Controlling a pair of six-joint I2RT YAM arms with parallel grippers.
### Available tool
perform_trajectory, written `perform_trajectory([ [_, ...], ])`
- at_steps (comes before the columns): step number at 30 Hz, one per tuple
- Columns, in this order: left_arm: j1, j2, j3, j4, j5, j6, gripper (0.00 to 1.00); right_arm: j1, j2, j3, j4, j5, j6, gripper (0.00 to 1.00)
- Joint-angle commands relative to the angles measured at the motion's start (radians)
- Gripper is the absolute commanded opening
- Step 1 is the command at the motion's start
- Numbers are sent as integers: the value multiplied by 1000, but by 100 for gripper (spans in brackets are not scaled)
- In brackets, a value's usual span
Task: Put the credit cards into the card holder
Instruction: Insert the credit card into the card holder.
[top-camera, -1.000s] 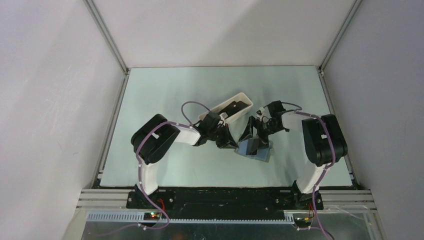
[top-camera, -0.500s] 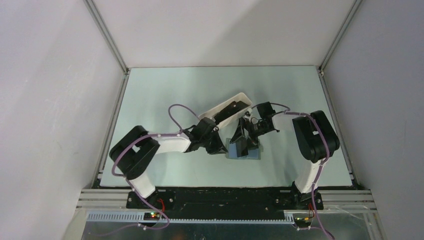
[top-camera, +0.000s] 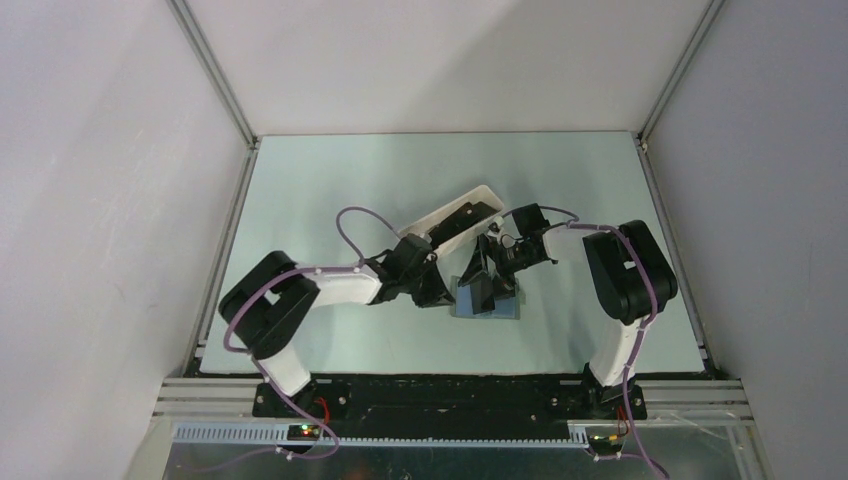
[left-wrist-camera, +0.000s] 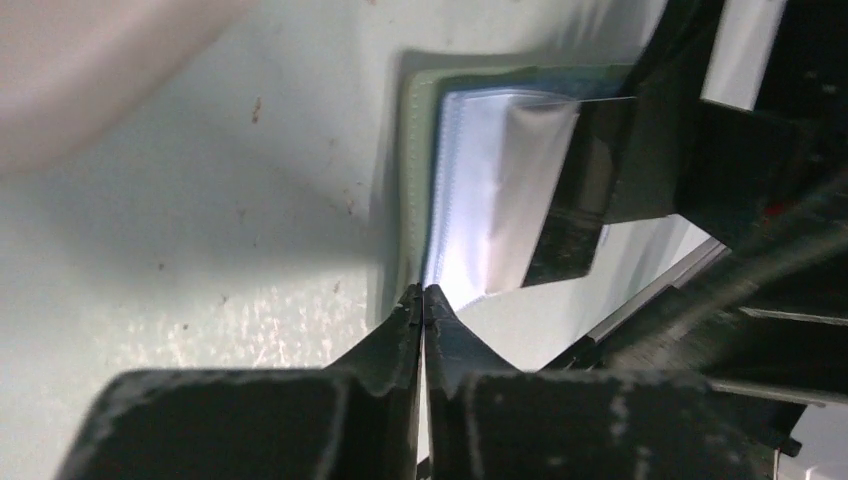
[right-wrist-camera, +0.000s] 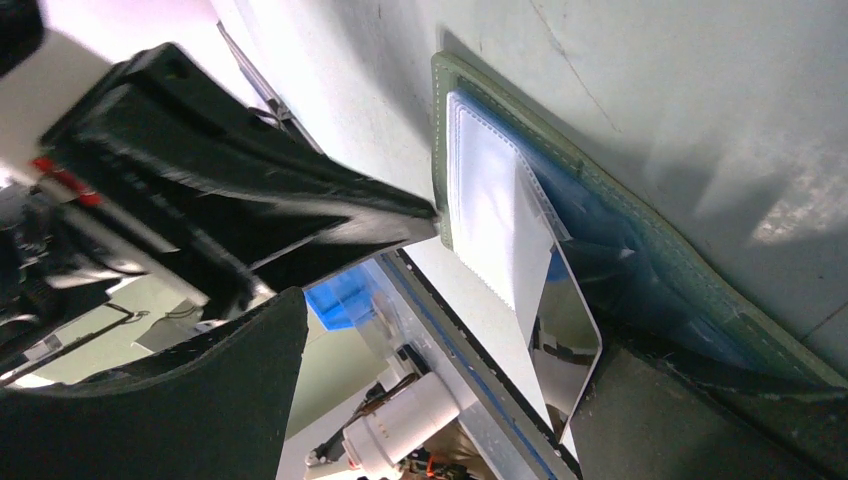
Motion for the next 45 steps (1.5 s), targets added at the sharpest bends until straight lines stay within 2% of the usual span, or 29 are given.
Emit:
perform_trajectory([
  [1, -3, 66, 14, 119, 69, -7, 1, 15, 43, 7, 63, 58, -11, 92],
  [11, -3, 107, -43, 129, 10, -83, 0, 16, 32, 8, 20, 88, -21, 92],
  [15, -3, 112, -58, 62, -38, -118, 0, 19, -5, 8, -45, 147, -35, 94],
  [18, -2, 120, -39, -10, -67, -123, 0, 23, -33, 8, -97, 215, -42, 99],
  [23, -2, 119, -25, -83, -94, -128, 0, 32, -75, 8, -153, 296, -54, 99],
  [38, -3, 132, -10, -99, -90, -118, 0, 38, -166, 9, -279, 435, -92, 99],
  [45, -5, 142, 7, -99, -74, -98, 0, 54, -167, 11, -246, 399, -108, 99],
])
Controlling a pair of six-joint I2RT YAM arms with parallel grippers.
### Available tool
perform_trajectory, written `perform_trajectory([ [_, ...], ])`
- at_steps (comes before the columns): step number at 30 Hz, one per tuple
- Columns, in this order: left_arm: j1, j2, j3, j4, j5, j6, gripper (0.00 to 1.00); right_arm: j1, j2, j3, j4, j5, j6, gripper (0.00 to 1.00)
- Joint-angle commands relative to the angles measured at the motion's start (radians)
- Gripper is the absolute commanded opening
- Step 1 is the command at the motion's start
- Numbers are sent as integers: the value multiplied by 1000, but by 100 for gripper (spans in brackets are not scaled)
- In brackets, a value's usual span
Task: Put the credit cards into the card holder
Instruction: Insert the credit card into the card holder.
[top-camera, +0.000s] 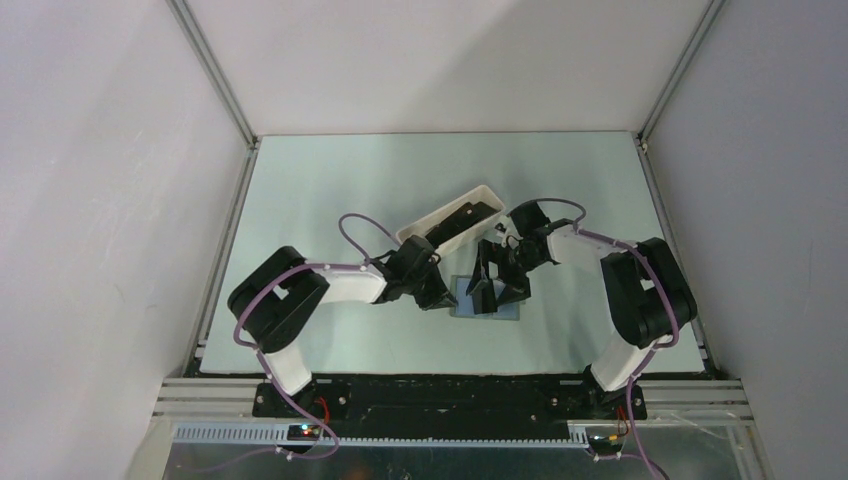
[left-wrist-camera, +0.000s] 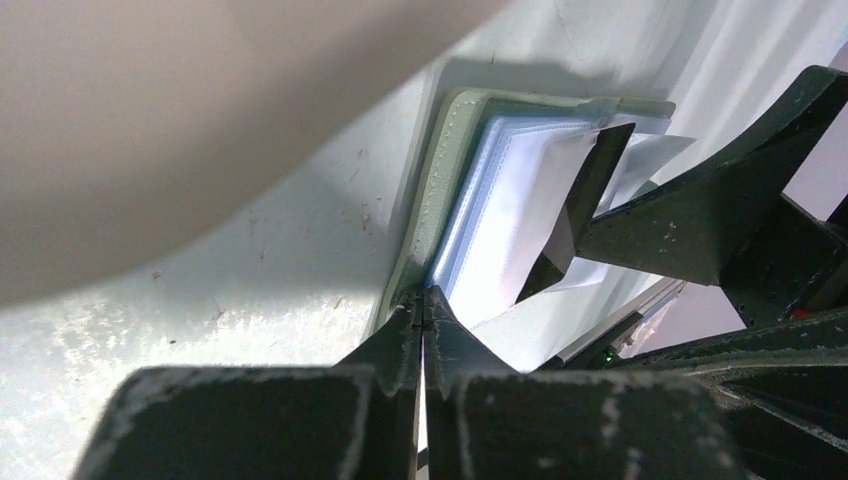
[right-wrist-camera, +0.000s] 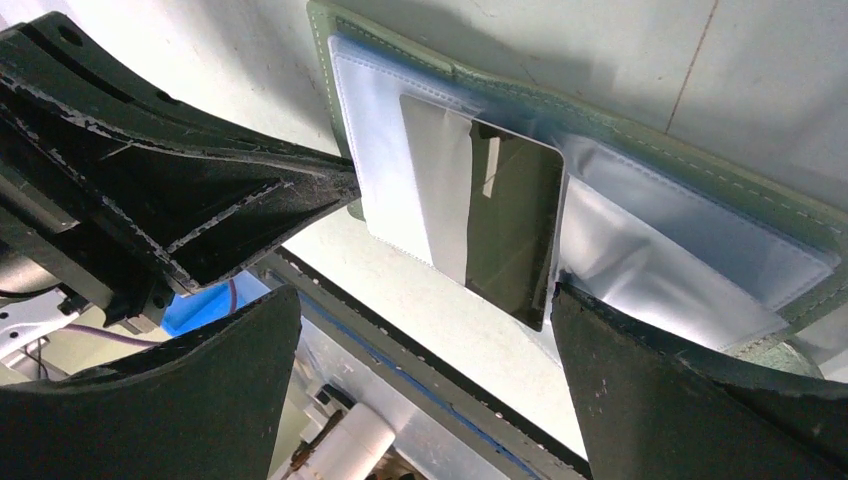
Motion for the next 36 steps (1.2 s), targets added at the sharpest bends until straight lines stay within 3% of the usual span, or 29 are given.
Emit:
perform_trajectory([
  [1, -6, 60, -1, -124, -81, 38, 0, 16, 1, 5, -7, 49, -52, 98],
  [21, -18, 84, 27, -116, -50, 66, 0, 113, 59, 69, 263, -185, -41, 97],
  [30, -14, -3, 4, -118, -65, 68, 0, 82, -4, 69, 90, -43, -65, 97],
  [36, 14, -77, -26, -116, -76, 59, 1, 62, -56, 73, 38, 11, -85, 89],
])
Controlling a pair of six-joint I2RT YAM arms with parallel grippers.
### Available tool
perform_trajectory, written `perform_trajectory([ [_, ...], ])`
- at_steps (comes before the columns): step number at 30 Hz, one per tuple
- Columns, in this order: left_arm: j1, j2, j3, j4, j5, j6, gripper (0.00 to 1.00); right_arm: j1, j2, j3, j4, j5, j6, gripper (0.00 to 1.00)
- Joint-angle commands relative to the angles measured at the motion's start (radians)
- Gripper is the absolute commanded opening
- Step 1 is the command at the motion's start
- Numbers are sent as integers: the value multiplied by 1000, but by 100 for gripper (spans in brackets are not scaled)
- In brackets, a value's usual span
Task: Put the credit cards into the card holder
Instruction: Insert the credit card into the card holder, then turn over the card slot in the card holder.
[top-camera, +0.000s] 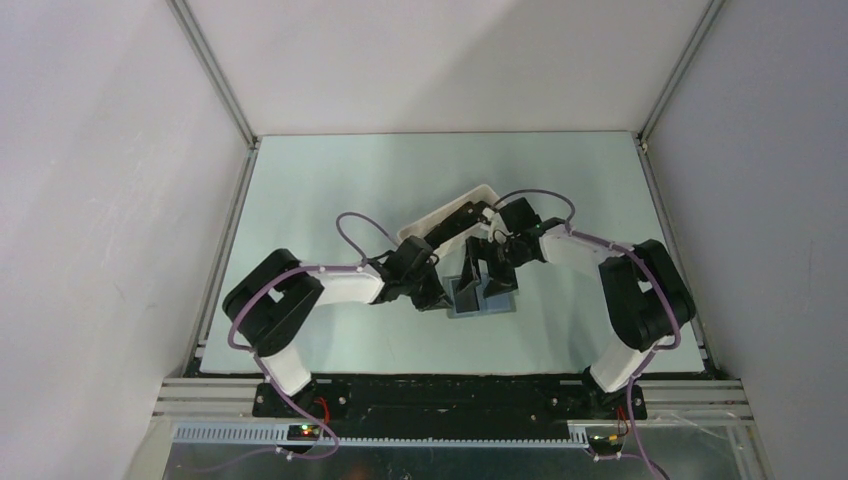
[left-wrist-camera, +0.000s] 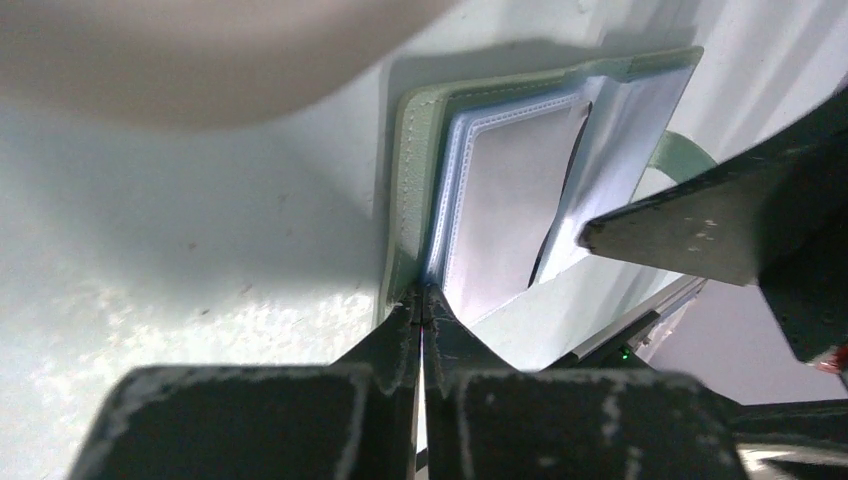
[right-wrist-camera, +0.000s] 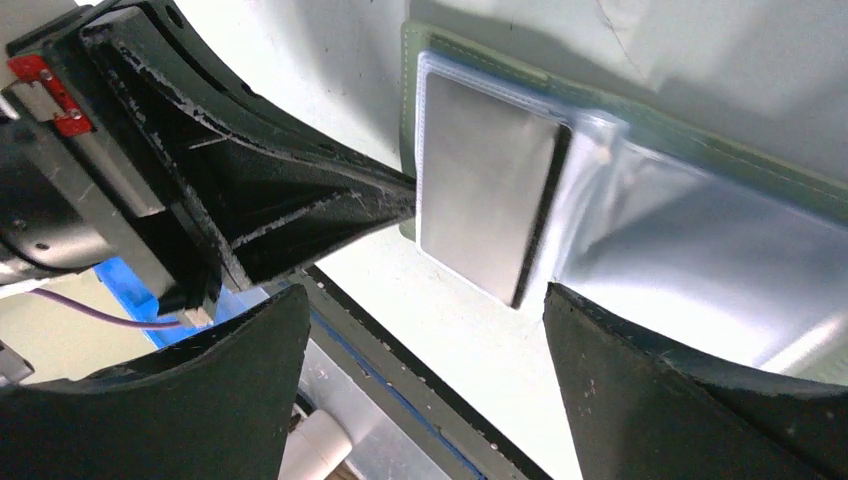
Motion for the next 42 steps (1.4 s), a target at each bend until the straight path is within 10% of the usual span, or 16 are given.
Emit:
perform_trajectory([
  [1, 27, -66, -39, -65, -57, 34, 2, -15, -72, 40, -57, 53, -32, 87],
  [7, 61, -80, -30, -10, 21, 41, 9, -20, -88, 63, -116, 104, -58, 72],
  [17, 65, -170, -26, -53, -25, 63, 40, -26, 56, 62, -117, 162, -69, 2],
  [42, 29, 87, 79, 28, 59, 138, 46, -17, 120, 62, -117, 192, -58, 0],
])
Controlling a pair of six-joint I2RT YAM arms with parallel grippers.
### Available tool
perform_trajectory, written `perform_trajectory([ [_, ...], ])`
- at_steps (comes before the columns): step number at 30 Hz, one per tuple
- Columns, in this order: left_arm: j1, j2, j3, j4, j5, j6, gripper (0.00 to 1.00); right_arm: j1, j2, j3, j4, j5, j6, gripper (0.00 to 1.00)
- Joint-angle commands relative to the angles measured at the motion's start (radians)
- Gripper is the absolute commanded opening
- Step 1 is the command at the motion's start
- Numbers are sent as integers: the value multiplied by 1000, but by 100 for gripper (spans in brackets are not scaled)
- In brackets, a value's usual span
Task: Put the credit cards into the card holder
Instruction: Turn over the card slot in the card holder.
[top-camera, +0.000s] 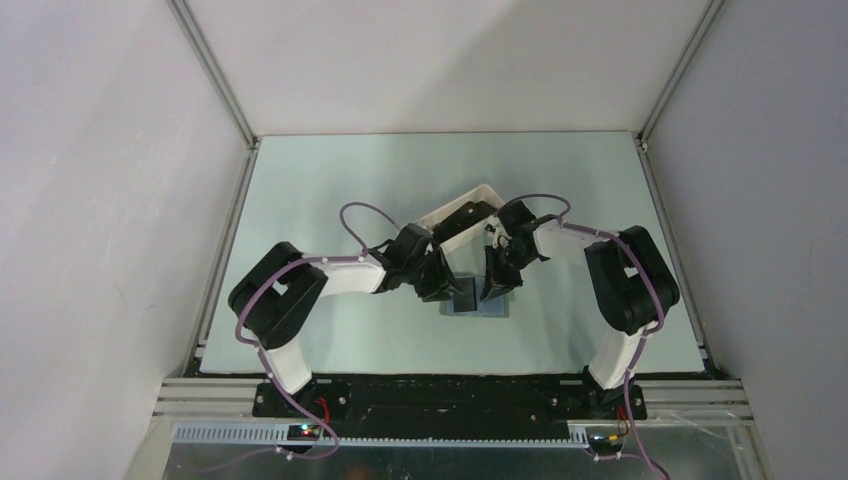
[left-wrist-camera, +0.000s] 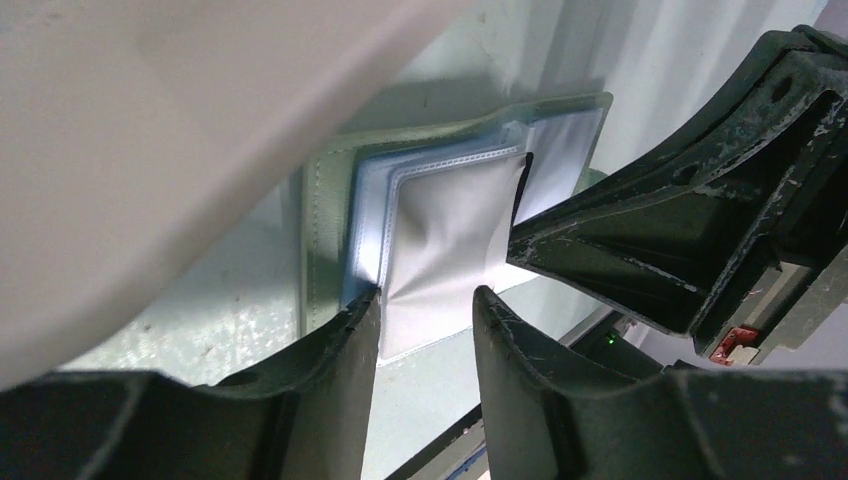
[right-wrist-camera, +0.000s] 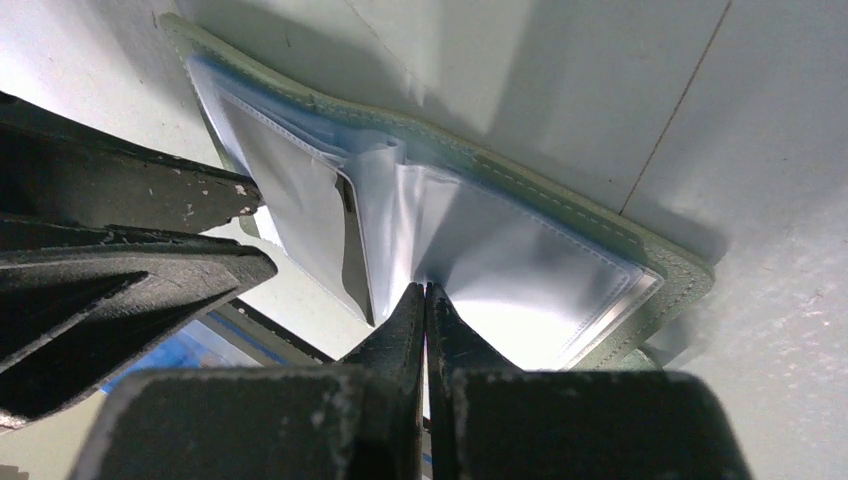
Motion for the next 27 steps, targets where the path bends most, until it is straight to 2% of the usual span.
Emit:
perform_trajectory([
  [1, -27, 67, 37, 13, -16, 40, 47, 6, 23, 17, 8, 37, -4, 0],
  [7, -50, 68, 62, 92, 47, 4, 45, 11, 36, 16, 18, 21, 2, 0],
  [17, -43, -21, 35, 282, 142, -35, 43, 28, 51, 16, 26, 21, 8, 0],
  [27, -41, -100, 20, 336, 207, -44, 41, 28, 43, 16, 27, 8, 8, 0],
])
